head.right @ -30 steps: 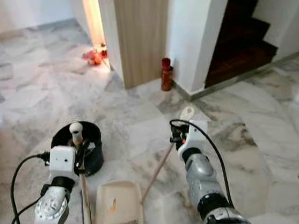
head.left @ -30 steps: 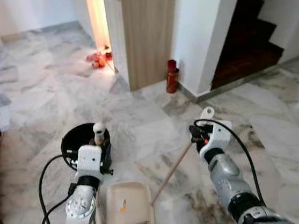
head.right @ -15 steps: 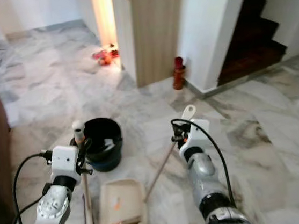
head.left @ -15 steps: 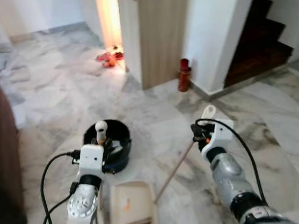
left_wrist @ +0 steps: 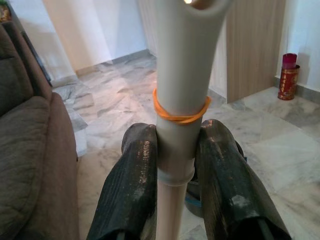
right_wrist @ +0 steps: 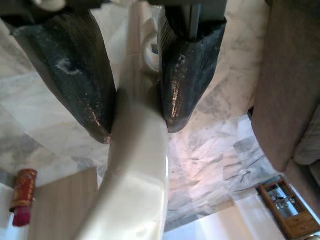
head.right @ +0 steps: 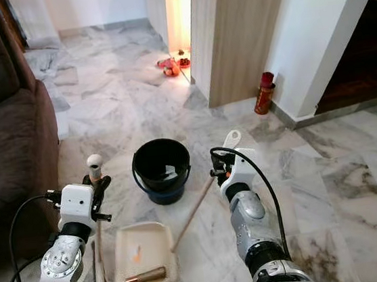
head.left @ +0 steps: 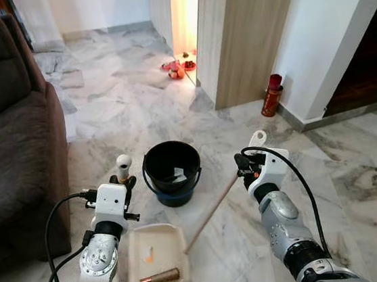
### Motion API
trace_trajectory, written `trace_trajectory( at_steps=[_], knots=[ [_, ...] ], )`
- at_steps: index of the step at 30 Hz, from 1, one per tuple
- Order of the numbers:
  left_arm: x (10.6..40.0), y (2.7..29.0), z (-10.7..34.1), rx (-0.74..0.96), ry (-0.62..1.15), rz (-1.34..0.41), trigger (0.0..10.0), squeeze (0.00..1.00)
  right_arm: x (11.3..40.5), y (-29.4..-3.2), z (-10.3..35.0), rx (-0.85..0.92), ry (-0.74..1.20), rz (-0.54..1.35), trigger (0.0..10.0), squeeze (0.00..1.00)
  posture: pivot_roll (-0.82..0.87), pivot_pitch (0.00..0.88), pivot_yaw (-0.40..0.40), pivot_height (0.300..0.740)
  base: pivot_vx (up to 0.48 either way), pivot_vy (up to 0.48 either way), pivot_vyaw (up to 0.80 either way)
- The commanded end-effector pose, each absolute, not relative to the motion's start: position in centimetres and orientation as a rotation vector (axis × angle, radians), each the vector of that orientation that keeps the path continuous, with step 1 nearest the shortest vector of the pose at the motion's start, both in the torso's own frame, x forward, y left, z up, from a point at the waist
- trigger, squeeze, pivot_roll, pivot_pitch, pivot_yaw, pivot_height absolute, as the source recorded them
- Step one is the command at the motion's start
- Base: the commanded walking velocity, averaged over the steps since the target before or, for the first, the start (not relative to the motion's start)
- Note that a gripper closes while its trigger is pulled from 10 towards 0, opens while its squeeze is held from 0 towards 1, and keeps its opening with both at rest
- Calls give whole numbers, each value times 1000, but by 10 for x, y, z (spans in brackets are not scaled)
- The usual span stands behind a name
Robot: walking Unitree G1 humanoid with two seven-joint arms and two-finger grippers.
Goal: Sweep floor
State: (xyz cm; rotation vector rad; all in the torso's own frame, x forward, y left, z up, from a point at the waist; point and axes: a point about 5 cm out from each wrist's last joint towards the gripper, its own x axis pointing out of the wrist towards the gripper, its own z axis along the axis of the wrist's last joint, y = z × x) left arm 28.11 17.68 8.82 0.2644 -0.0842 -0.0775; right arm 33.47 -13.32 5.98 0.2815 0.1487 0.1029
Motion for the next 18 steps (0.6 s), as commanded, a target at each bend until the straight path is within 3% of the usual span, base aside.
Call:
trace_trajectory(
  at_steps=[1, 10, 15, 18],
  knots=[
    [283, 172, 96, 256, -128, -88, 10000, 0, 340, -137, 69, 282, 110, 93, 10000, 0, 109, 0, -72, 740, 0, 0, 0],
    [283, 173, 95, 262, -118, -86, 10000, 0, 340, -134, 70, 269, 102, 117, 10000, 0, 111, 0, -72, 740, 0, 0, 0],
    [283, 173, 95, 263, -115, -82, 10000, 0, 340, -132, 70, 265, 101, 124, 10000, 0, 111, 0, -72, 740, 0, 0, 779],
    [283, 173, 95, 264, -114, -80, 10000, 0, 339, -134, 69, 279, 107, 107, 10000, 0, 110, 0, -72, 740, 0, 0, 0]
  ],
)
